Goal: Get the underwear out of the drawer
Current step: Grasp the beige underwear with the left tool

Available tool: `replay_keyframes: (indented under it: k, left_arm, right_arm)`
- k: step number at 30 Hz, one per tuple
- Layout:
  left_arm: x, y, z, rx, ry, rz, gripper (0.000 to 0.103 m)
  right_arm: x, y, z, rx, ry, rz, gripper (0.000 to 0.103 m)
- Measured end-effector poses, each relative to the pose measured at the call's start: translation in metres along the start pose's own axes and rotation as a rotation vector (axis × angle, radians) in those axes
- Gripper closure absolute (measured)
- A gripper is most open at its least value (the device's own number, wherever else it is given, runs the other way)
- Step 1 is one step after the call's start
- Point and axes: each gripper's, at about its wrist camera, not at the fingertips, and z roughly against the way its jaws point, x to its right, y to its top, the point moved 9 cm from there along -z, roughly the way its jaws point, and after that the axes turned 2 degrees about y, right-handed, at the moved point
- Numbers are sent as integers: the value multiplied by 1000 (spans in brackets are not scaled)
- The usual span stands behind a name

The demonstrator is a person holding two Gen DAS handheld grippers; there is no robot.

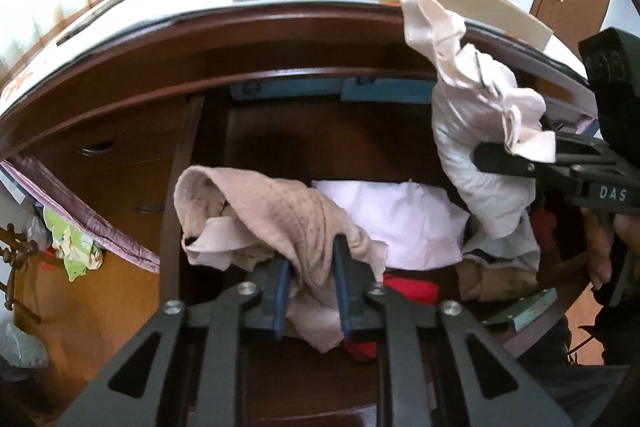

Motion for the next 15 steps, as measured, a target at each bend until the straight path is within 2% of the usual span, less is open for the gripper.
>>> replay_keyframes:
  k: [9, 15]
  left_arm:
    - [-3, 7, 19, 100, -38, 39, 89]
    - [2, 12, 35, 163, -31, 16, 89]
  right_arm:
    - [-8, -3, 11, 55, 0, 59, 58]
    - [-7, -5, 16, 74, 0, 67, 58]
